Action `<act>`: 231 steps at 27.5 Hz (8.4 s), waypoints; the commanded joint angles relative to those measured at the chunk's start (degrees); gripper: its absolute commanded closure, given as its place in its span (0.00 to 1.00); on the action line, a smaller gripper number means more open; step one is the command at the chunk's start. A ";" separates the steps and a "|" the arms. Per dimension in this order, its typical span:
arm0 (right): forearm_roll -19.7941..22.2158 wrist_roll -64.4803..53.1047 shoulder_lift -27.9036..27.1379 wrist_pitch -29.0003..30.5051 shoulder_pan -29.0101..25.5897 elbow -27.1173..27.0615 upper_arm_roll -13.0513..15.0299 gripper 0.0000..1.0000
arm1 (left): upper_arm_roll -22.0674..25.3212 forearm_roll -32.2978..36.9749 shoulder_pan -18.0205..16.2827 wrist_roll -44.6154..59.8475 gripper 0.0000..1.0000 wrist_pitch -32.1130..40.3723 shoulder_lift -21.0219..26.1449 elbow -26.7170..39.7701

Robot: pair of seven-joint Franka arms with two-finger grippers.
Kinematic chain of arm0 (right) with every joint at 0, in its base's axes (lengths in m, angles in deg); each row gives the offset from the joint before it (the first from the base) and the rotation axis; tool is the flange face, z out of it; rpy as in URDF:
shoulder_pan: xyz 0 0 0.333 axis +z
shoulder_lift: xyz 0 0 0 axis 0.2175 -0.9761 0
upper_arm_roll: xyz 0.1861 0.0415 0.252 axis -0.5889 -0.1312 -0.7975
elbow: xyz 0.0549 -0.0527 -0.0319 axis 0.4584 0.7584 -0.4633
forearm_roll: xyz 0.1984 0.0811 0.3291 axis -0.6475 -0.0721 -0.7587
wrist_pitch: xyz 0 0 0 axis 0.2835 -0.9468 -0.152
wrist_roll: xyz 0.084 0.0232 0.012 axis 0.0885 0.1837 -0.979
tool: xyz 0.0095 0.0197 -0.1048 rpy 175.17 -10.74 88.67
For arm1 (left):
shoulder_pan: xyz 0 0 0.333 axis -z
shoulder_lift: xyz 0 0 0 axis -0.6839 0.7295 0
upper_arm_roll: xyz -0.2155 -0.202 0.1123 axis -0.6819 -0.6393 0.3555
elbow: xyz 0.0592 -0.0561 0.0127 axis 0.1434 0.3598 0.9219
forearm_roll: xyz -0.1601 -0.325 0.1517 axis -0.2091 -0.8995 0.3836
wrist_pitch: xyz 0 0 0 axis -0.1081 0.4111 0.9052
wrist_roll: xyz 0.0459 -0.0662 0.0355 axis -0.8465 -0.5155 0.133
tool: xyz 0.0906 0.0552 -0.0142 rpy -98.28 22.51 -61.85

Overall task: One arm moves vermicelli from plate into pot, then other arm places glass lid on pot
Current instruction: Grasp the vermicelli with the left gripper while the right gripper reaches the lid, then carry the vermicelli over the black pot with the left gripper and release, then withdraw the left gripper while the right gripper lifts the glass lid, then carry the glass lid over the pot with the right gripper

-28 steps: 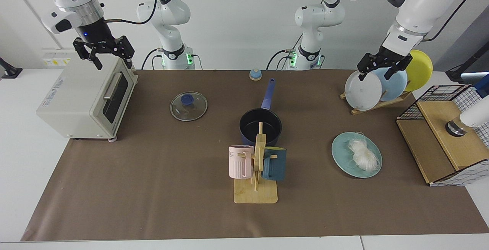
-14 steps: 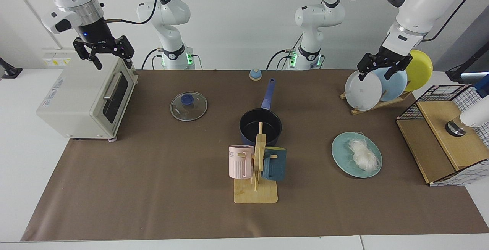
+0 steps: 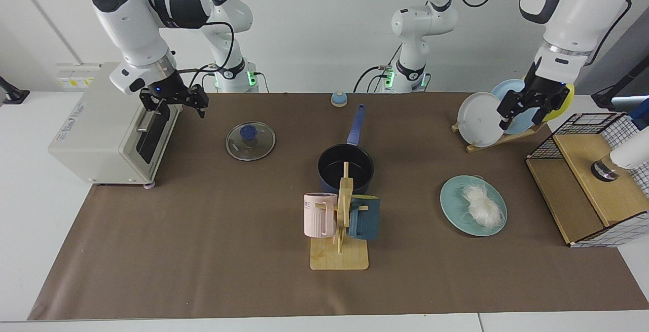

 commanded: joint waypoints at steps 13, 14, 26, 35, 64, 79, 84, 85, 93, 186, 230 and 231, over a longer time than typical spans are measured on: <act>0.68 12.84 7.33 17.80 -0.08 21.80 -8.87 0.00 | -0.53 5.12 -0.04 11.18 0.00 -15.46 16.88 -0.62; 0.85 13.90 7.60 18.51 -0.08 22.77 -9.49 0.00 | -0.53 5.11 -0.04 11.27 0.00 -15.81 17.58 -0.62; 1.29 20.94 8.74 26.15 -0.08 31.38 -15.82 0.00 | -0.97 5.38 0.31 12.68 0.00 -22.31 24.27 0.88; 1.29 21.20 8.66 32.13 -0.17 36.57 -15.91 0.00 | -1.14 5.38 0.66 12.06 0.09 -25.92 28.05 2.72; 1.12 24.28 5.14 38.55 1.94 37.19 -16.88 0.00 | -17.65 7.05 1.45 21.64 1.00 1.85 13.38 -3.26; 1.12 23.66 2.77 38.29 1.59 37.10 -17.14 0.00 | -31.37 -1.21 2.15 24.98 1.00 -15.01 13.98 6.77; 1.12 23.49 1.80 38.29 1.24 37.10 -17.14 0.01 | -31.46 1.41 5.84 25.95 1.00 -21.96 19.60 7.20; 1.12 23.40 1.71 38.29 1.15 37.10 -17.14 0.04 | -31.46 1.86 5.85 25.95 1.00 -22.40 20.31 7.21; 1.03 23.58 1.63 37.94 1.15 35.88 -17.14 0.65 | -31.38 2.21 5.85 25.16 1.00 -23.72 22.25 8.26; 24.32 75.08 -42.85 11.13 12.58 -31.80 -34.19 1.00 | -5.54 -1.57 2.07 1.87 0.00 12.40 2.74 -5.89; 19.75 74.11 -45.84 5.42 12.05 -34.09 -34.37 0.90 | -5.45 -1.57 2.07 1.87 0.00 12.40 2.04 -5.89; 19.75 74.03 -45.92 5.68 12.05 -34.09 -34.37 0.54 | -5.45 -1.65 2.07 1.87 0.00 12.40 1.95 -5.89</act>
